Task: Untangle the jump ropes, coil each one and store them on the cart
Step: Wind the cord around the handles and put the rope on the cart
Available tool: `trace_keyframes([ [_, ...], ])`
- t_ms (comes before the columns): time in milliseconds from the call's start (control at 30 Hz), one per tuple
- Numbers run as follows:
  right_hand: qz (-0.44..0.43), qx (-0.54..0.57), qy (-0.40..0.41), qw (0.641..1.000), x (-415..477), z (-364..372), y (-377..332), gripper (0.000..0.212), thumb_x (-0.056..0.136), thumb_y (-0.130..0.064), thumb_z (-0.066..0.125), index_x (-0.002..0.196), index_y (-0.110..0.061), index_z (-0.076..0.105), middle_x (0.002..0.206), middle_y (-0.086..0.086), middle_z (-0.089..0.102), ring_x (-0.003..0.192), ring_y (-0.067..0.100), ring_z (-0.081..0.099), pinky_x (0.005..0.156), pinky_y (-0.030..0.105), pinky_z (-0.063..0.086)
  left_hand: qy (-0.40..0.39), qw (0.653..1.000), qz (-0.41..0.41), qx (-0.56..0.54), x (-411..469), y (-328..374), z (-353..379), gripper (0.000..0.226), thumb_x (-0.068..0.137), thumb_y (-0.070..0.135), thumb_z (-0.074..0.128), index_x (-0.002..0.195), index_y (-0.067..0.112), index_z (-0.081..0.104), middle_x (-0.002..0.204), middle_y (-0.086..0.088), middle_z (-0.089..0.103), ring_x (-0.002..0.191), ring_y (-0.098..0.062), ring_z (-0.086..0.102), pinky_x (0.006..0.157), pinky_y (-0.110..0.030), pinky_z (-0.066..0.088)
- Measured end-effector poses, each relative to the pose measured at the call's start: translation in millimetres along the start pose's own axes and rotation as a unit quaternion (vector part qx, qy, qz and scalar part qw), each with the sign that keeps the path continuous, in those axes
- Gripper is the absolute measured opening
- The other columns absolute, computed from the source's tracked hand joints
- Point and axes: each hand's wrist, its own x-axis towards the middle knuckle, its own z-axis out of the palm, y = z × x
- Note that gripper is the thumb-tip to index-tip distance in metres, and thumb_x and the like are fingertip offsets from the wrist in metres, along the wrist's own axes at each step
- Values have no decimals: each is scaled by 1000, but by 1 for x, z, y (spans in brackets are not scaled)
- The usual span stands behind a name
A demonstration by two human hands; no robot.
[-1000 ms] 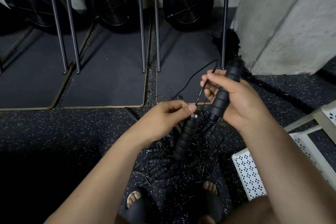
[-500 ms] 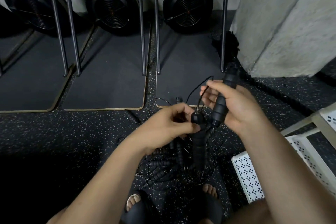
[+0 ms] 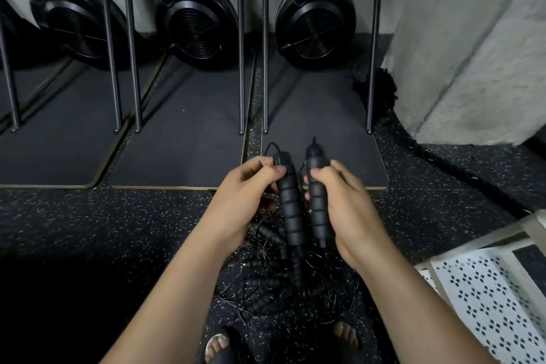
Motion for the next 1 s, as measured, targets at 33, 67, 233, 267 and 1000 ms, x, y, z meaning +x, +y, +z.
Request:
trace_keyframes([
  [33, -14, -17, -11, 1000, -2, 3, 0, 19, 103, -30, 62, 103, -12, 67, 85, 11, 66, 76, 21, 60, 68, 37, 49, 2, 1000, 1, -3, 1, -1, -1, 13, 100, 22, 69, 89, 27, 74, 93, -5, 62, 88, -22, 57, 75, -37, 44],
  [67, -22, -26, -23, 999, -3, 6, -1, 16, 104, -31, 63, 105, -16, 70, 89, 12, 73, 77, 20, 66, 69, 36, 53, 4, 1000, -1, -9, 3, -2, -4, 9, 99, 25, 70, 92, 26, 75, 94, -6, 63, 89, -22, 58, 78, -39, 44],
  [233, -34, -30, -38, 998, -6, 12, 0, 12, 106, -31, 65, 110, -32, 76, 107, -8, 81, 102, 11, 76, 94, 38, 58, 9, 1000, -4, -16, 7, -6, -12, 23, 92, 34, 73, 106, 16, 76, 99, -9, 65, 93, -24, 60, 84, -42, 43],
  [267, -35, -28, -38, 998, -6, 12, -1, 12, 106, -30, 65, 110, -32, 76, 106, -11, 81, 103, 10, 76, 96, 37, 58, 8, 1000, -4, -19, 8, -7, -12, 27, 91, 34, 73, 107, 12, 74, 99, -9, 64, 93, -24, 59, 83, -42, 43],
  [1000, 93, 4, -245, 965, -10, -1, -11, 61, 81, 22, 70, 131, -12, 60, 98, 14, 74, 77, 21, 70, 59, 36, 57, 135, 942, 185, 243, 7, 4, -32, 28, 96, 58, 66, 106, 32, 70, 139, 17, 57, 136, 4, 51, 111, -20, 36],
])
